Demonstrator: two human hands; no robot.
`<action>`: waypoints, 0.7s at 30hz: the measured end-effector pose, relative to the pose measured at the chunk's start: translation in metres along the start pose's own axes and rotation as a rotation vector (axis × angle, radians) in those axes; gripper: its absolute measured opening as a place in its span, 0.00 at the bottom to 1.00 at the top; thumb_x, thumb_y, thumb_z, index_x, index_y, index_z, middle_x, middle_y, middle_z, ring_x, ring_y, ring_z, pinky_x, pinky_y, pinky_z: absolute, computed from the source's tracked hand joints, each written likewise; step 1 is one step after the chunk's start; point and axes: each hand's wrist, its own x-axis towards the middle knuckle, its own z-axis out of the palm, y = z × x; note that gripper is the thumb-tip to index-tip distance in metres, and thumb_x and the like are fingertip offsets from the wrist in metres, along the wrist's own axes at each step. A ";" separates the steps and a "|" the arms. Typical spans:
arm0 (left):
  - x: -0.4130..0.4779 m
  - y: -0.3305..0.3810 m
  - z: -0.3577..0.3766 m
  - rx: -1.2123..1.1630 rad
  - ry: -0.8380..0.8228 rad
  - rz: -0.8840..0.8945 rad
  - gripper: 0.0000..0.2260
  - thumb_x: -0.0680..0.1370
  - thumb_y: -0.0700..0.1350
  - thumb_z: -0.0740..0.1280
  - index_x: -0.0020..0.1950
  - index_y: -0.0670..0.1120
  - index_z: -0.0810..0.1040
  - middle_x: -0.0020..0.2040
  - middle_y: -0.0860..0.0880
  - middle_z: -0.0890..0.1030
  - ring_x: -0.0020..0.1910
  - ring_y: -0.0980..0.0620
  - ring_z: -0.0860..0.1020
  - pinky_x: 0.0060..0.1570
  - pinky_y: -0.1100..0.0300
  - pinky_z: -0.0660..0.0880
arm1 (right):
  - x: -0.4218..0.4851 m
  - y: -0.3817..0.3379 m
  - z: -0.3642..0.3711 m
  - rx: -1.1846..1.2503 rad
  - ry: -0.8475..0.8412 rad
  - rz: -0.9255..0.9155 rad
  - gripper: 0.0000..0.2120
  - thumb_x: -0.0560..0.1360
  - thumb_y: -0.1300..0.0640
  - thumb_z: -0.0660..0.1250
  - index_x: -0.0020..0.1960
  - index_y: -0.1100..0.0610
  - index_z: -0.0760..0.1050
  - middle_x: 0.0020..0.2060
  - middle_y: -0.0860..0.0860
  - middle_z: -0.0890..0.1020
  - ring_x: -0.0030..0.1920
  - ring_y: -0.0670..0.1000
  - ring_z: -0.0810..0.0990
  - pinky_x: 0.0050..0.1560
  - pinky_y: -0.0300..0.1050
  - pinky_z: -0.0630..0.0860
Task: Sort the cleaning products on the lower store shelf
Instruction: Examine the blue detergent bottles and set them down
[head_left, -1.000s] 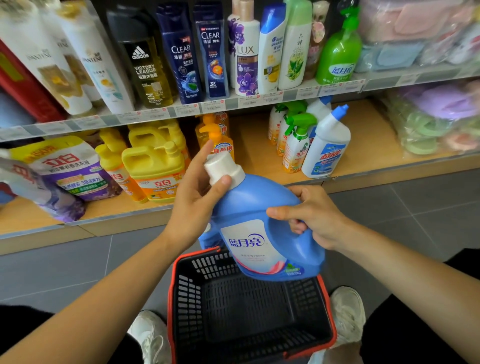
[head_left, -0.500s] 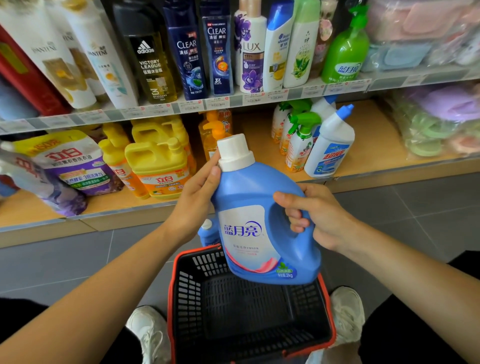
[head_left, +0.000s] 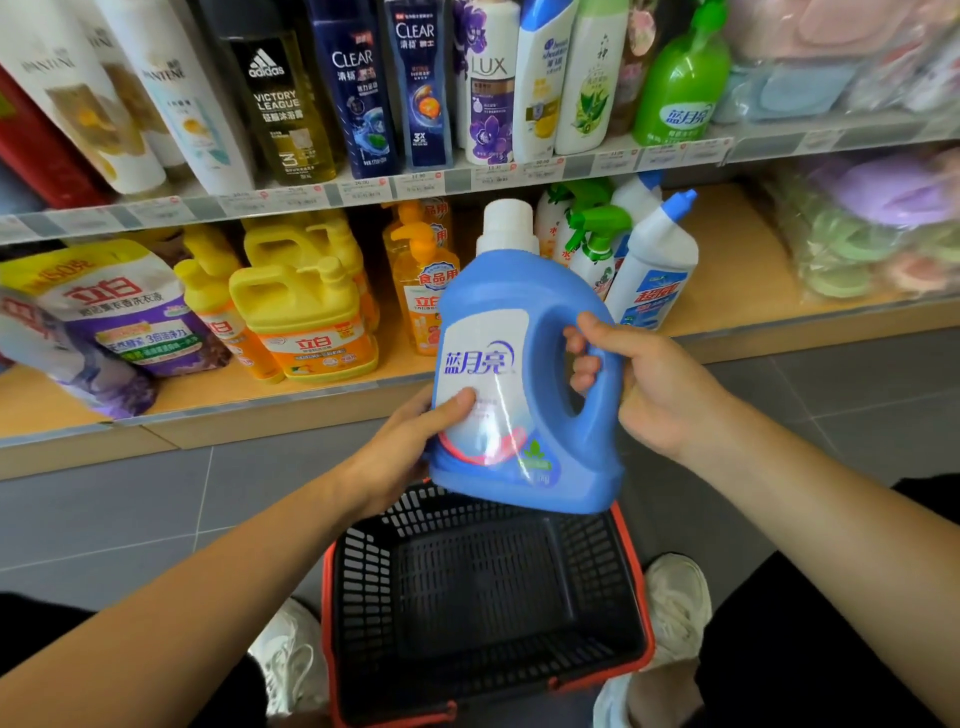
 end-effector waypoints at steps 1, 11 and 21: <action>0.001 0.001 -0.001 0.003 0.016 -0.013 0.25 0.71 0.62 0.73 0.66 0.54 0.79 0.63 0.47 0.83 0.62 0.46 0.82 0.57 0.50 0.81 | 0.002 0.000 -0.003 -0.037 0.015 -0.002 0.07 0.73 0.59 0.70 0.48 0.62 0.79 0.37 0.52 0.80 0.32 0.47 0.76 0.34 0.40 0.77; -0.012 0.024 -0.018 -0.018 0.173 0.176 0.37 0.61 0.53 0.81 0.68 0.46 0.78 0.60 0.44 0.83 0.56 0.48 0.80 0.58 0.49 0.73 | 0.008 0.000 -0.034 -0.398 0.135 0.195 0.07 0.78 0.57 0.70 0.56 0.55 0.79 0.41 0.57 0.86 0.40 0.56 0.87 0.35 0.50 0.82; -0.011 0.026 0.018 0.237 0.392 0.375 0.52 0.57 0.49 0.84 0.77 0.46 0.63 0.70 0.48 0.75 0.67 0.48 0.76 0.60 0.56 0.79 | 0.003 0.011 -0.025 0.007 0.270 0.329 0.09 0.80 0.61 0.66 0.59 0.62 0.75 0.42 0.61 0.87 0.38 0.57 0.88 0.29 0.50 0.82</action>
